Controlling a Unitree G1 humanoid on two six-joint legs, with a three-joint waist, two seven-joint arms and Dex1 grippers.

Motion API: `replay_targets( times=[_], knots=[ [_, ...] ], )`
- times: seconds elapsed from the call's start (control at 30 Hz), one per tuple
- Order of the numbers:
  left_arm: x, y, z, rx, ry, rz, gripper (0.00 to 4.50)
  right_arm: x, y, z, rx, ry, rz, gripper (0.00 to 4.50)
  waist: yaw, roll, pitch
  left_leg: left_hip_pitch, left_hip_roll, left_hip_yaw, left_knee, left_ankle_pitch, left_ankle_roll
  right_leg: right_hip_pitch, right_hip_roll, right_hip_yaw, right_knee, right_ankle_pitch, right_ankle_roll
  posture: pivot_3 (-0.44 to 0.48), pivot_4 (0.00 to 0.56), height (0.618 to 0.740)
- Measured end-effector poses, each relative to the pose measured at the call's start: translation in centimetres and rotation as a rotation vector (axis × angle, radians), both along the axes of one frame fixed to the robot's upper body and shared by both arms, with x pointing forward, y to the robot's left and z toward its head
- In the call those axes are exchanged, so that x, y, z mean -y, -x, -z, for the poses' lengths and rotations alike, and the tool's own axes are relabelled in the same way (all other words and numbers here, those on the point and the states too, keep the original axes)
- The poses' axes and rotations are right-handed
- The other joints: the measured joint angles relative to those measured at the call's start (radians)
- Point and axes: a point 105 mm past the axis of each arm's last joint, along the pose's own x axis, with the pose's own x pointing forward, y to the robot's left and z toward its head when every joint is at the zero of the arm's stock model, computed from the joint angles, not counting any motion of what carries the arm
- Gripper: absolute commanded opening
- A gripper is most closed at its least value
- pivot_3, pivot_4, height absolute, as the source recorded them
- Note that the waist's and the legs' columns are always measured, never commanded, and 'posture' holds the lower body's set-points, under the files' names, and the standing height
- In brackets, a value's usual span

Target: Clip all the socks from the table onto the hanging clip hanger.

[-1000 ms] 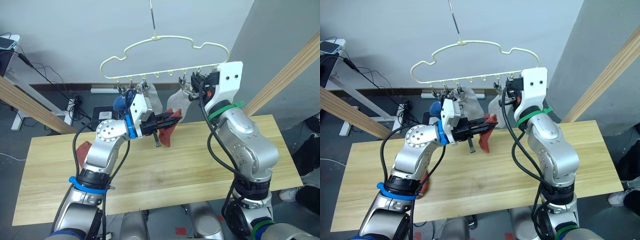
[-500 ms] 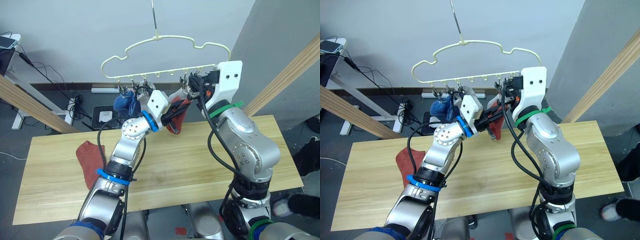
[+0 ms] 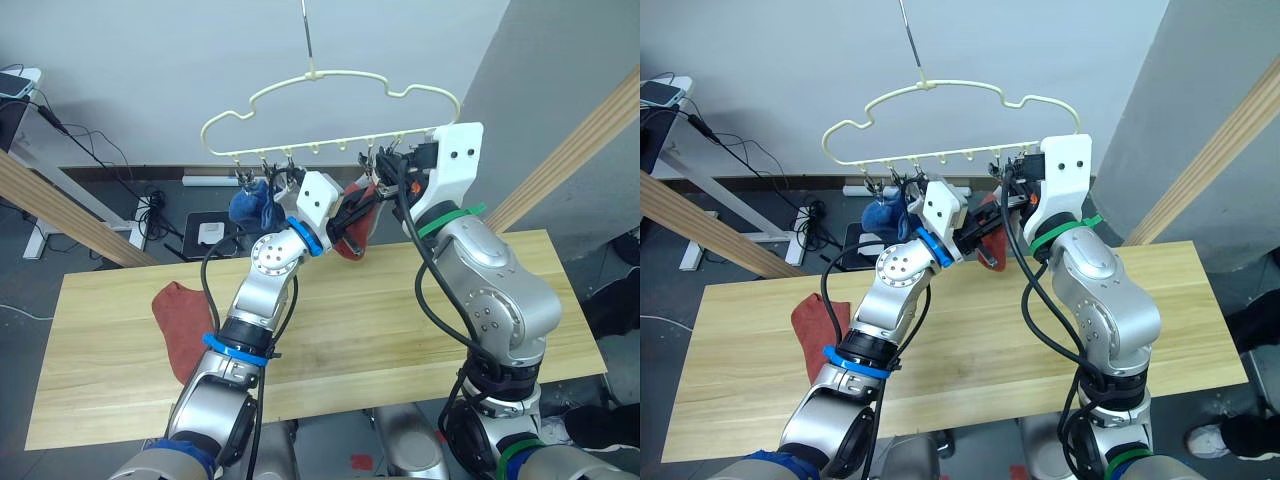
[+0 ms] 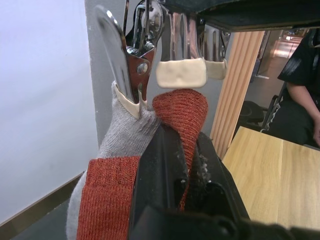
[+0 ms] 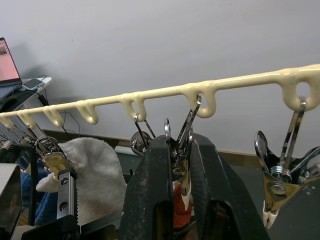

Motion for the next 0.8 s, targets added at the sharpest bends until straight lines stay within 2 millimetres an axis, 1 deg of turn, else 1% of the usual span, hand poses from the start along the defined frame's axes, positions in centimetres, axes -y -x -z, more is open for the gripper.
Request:
replay_targets(
  times=[0.1,0.23,0.5,0.53,0.57,0.67,0.73,0.77,0.8],
  knots=[
    [0.2,0.0,0.0,-0.007,0.006,0.001,0.0,-0.2,0.0,0.1,-0.001,0.004,-0.005,0.13,-0.001,0.0,0.0,0.0,0.0,0.0,0.0,0.0,0.0,0.0,0.0,0.0,0.0,0.0,0.0,-0.357,0.331,0.732],
    [0.5,-0.2,-0.4,-0.04,0.043,0.002,0.0,-0.2,0.1,0.7,-0.017,0.011,-0.005,0.13,-0.003,0.0,0.0,0.0,0.0,0.0,0.0,0.0,0.0,0.0,0.0,0.0,0.0,0.0,0.0,-0.358,0.329,0.732],
    [0.8,-0.1,-0.6,-0.081,0.074,0.015,0.0,-0.1,0.3,0.6,-0.008,0.014,-0.004,0.13,-0.009,0.0,0.0,0.0,0.0,0.0,0.0,0.0,0.0,0.0,0.0,0.0,0.0,0.0,0.0,-0.355,0.327,0.732],
    [0.8,0.0,-0.7,-0.078,0.075,0.016,0.0,-0.1,0.3,0.5,-0.005,0.01,-0.003,0.87,-0.009,0.0,0.0,0.0,0.0,0.0,0.0,0.0,0.0,0.0,0.0,0.0,0.0,0.0,0.0,-0.355,0.327,0.732],
    [0.8,0.0,-0.8,-0.075,0.076,0.017,0.0,-0.1,0.4,0.5,-0.003,0.008,-0.004,1.14,-0.009,0.0,0.0,0.0,0.0,0.0,0.0,0.0,0.0,0.0,0.0,0.0,0.0,0.0,0.0,-0.355,0.327,0.732],
    [0.9,0.1,-1.2,-0.065,0.082,0.02,0.0,-0.3,0.4,0.9,-0.017,0.013,-0.016,2.25,-0.009,0.0,0.0,0.0,0.0,0.0,0.0,0.0,0.0,0.0,0.0,0.0,0.0,0.0,0.0,-0.355,0.324,0.732],
    [0.9,0.1,-1.0,-0.079,0.076,0.022,0.0,-0.5,0.5,1.0,-0.023,0.025,-0.032,3.0,-0.01,0.0,0.0,0.0,0.0,0.0,0.0,0.0,0.0,0.0,0.0,0.0,0.0,0.0,0.0,-0.355,0.324,0.732],
    [0.9,0.1,-0.8,-0.088,0.066,0.028,0.27,-0.7,0.7,1.1,-0.023,0.031,-0.047,3.32,-0.01,0.0,0.0,0.0,0.0,0.0,0.0,0.0,0.0,0.0,0.0,0.0,0.0,0.0,0.0,-0.355,0.323,0.732],
    [0.9,0.1,-0.7,-0.098,0.057,0.03,0.58,-0.7,0.9,1.1,-0.022,0.034,-0.057,3.33,-0.01,0.0,0.0,0.0,0.0,0.0,0.0,0.0,0.0,0.0,0.0,0.0,0.0,0.0,0.0,-0.355,0.323,0.732]
  ],
)
